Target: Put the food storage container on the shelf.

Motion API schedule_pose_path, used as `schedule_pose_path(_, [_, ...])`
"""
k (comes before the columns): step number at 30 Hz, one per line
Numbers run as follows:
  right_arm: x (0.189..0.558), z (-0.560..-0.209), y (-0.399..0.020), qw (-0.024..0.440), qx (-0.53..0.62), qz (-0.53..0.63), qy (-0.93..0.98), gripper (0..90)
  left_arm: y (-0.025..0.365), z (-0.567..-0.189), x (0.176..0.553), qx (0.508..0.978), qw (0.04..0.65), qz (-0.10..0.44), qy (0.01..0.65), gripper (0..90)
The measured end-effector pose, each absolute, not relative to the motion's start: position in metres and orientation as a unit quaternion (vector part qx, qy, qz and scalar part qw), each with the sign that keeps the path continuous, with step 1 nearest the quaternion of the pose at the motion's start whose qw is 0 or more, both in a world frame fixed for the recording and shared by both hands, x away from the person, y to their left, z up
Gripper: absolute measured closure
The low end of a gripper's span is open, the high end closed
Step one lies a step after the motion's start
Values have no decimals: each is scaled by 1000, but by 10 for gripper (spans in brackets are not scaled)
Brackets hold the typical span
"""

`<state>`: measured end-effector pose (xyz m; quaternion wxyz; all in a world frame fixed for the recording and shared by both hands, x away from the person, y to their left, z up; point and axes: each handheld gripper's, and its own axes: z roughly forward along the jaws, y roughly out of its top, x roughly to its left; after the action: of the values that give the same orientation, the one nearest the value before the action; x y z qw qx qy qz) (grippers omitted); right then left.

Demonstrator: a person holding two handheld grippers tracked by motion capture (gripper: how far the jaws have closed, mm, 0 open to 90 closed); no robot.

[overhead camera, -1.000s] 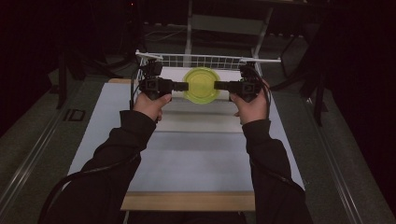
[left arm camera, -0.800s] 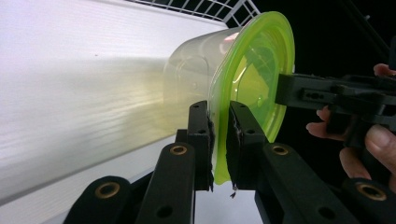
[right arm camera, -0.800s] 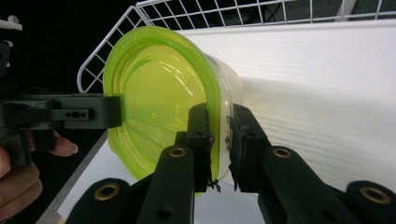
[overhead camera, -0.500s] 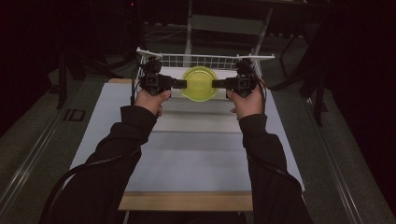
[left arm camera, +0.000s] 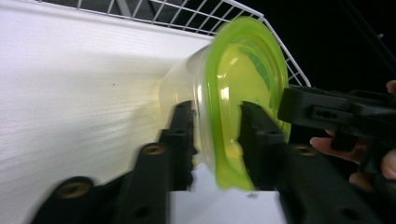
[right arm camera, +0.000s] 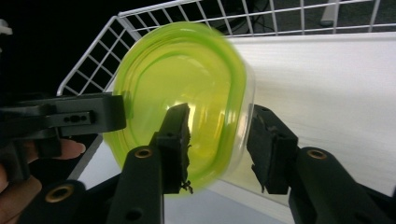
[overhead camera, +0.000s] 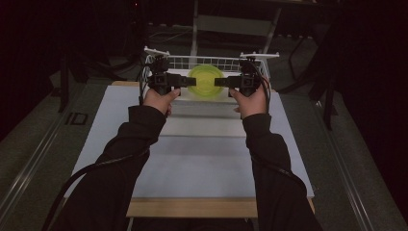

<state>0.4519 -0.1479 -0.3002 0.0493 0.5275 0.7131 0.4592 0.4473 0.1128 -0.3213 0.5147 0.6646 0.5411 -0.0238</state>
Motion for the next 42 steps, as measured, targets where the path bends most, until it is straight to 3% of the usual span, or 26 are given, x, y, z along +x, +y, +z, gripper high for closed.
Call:
schedule_pose_path(2, [453, -302, -149, 52, 531, 461, 709, 546, 115, -323, 448, 654, 523, -17, 547, 572])
schedule_pose_path(11, [456, -304, -152, 61, 524, 469, 708, 475, 115, -321, 447, 655, 529, -12, 540, 493])
schedule_pose_path(22, [433, -293, -154, 105, 485, 476, 726, 430, 127, -313, 423, 659, 543, 29, 520, 462])
schedule_pose_path(26, [417, -297, -156, 110, 467, 482, 733, 520, 133, -319, 404, 660, 561, 46, 497, 405])
schedule_pose_path(29, [404, -307, -153, 119, 454, 471, 747, 729, 138, -330, 389, 664, 586, 52, 462, 314])
schedule_pose_path(31, [401, -316, -148, 111, 450, 459, 758, 829, 141, -340, 378, 671, 597, 53, 437, 221])
schedule_pose_path(32, [401, -320, -146, 108, 449, 456, 761, 874, 142, -346, 372, 665, 606, 56, 433, 218])
schedule_pose_path(37, [402, -335, -131, 105, 448, 456, 762, 898, 142, -387, 342, 686, 608, 78, 393, 136])
schedule_pose_path(40, [406, -339, -124, 98, 448, 460, 760, 898, 143, -404, 331, 690, 617, 84, 370, 17])
schedule_pose_path(42, [407, -339, -121, 97, 447, 459, 762, 897, 143, -410, 327, 689, 619, 94, 365, 17])
